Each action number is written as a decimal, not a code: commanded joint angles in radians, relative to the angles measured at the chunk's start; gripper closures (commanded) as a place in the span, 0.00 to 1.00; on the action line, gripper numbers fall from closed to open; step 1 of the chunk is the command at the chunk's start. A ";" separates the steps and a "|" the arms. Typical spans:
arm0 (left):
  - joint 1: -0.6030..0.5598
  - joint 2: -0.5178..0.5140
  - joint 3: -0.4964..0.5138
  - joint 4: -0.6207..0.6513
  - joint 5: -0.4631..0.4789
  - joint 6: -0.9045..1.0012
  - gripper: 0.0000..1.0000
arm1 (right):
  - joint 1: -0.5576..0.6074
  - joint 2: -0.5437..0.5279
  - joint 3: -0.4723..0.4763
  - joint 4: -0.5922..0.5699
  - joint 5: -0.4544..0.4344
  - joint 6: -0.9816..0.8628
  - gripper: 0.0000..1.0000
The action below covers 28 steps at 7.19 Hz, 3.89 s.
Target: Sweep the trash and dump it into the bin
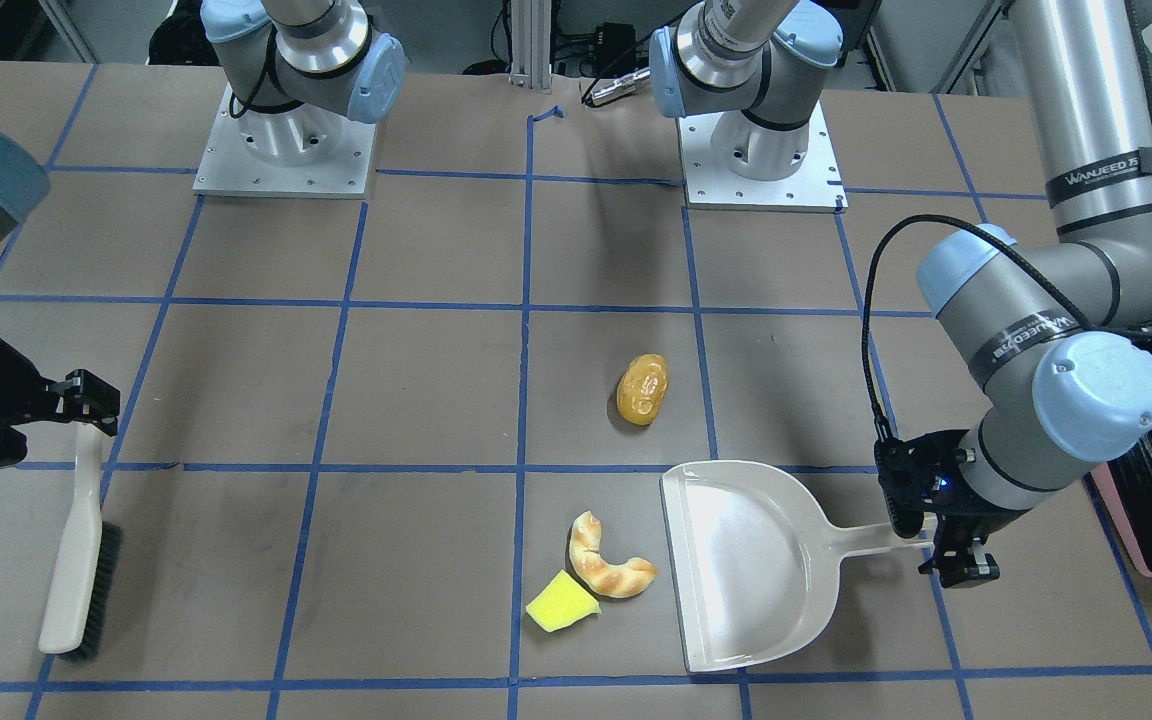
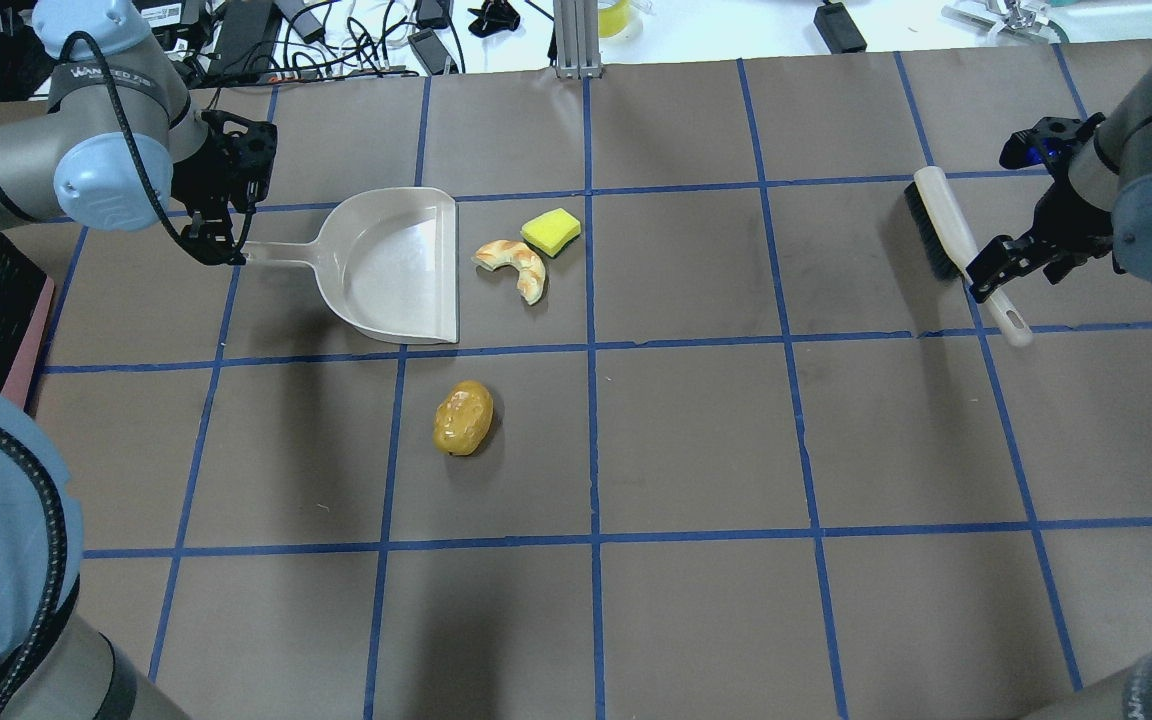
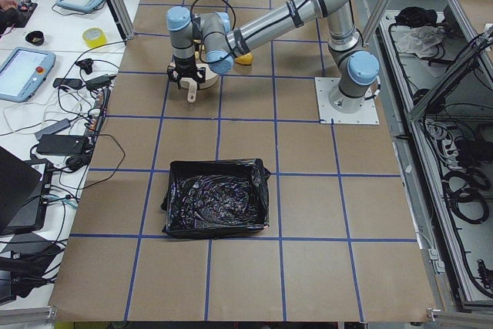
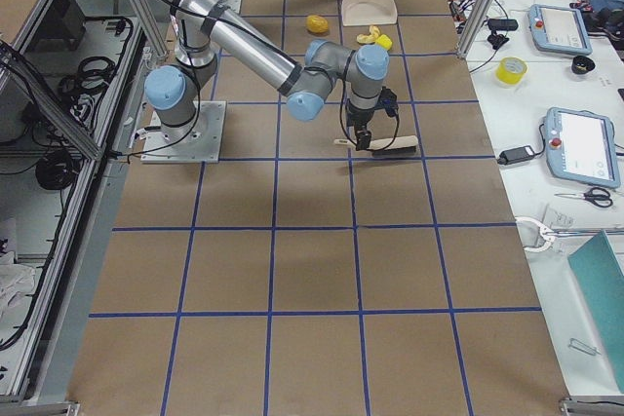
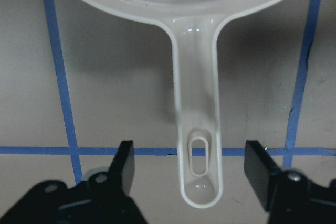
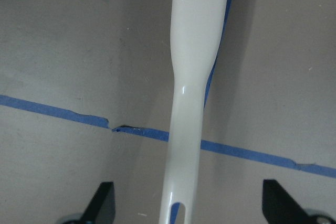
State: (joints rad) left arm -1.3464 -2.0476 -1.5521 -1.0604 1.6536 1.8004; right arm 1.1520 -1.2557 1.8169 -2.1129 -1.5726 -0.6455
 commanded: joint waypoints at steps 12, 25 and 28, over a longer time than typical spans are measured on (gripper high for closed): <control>0.075 -0.039 -0.008 -0.009 -0.127 -0.118 0.89 | 0.000 0.065 0.007 -0.019 -0.004 0.012 0.31; 0.066 -0.034 -0.017 -0.015 -0.121 -0.098 1.00 | 0.297 -0.019 -0.094 0.137 0.036 0.493 1.00; 0.061 -0.034 -0.017 -0.020 -0.118 -0.085 1.00 | 0.490 -0.001 -0.106 0.091 0.028 0.535 1.00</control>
State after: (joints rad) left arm -1.2833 -2.0819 -1.5697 -1.0792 1.5345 1.7130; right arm 1.5603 -1.2655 1.7182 -2.0069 -1.5413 -0.1320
